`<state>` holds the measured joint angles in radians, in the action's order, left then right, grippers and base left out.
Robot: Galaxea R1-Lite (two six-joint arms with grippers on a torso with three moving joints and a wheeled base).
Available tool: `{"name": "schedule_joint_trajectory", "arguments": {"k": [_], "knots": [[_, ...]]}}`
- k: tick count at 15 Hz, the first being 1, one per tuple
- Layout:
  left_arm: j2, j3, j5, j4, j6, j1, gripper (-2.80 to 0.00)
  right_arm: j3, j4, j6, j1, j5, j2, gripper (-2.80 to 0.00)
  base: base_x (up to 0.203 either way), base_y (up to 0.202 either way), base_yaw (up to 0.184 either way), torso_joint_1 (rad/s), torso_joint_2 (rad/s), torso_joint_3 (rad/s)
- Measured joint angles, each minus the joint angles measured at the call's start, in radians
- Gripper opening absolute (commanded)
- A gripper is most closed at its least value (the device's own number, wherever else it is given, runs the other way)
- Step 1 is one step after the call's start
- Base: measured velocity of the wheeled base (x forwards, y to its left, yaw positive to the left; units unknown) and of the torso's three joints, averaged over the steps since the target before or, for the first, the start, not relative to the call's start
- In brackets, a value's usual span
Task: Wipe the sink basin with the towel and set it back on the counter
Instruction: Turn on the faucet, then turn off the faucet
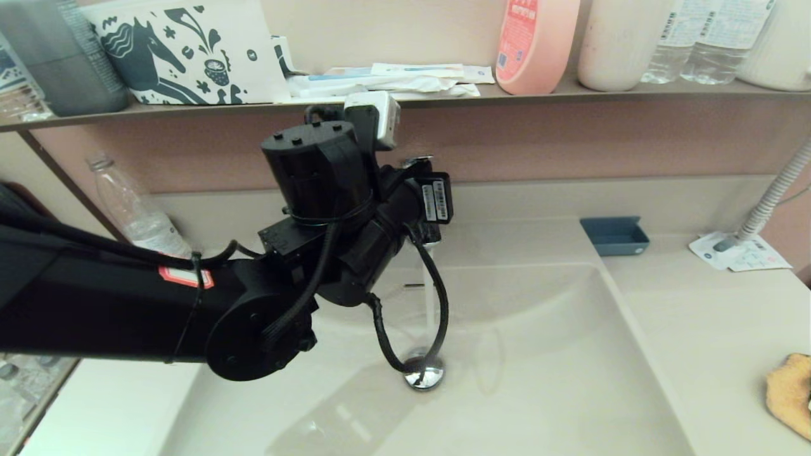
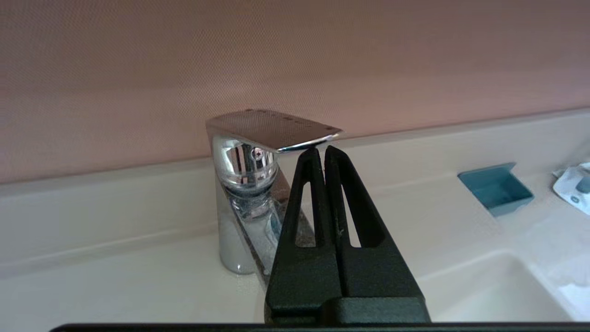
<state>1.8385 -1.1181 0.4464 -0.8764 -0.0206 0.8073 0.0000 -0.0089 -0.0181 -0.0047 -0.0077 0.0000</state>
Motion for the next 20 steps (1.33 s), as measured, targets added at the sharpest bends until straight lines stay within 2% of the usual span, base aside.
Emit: {"name": "schedule_joint_trajectory", "arguments": {"k": [12, 20], "knots": [[-0.066, 0.044, -0.007, 0.018, 0.001, -0.008, -2.80, 0.000, 0.000, 0.000, 0.000, 0.000, 0.000, -2.80, 0.000, 0.000, 0.000, 0.000, 0.00, 0.000], [-0.042, -0.057, -0.042, 0.020, -0.001, -0.026, -2.80, 0.000, 0.000, 0.000, 0.000, 0.000, 0.000, -2.80, 0.000, 0.000, 0.000, 0.000, 0.00, 0.000]]}}
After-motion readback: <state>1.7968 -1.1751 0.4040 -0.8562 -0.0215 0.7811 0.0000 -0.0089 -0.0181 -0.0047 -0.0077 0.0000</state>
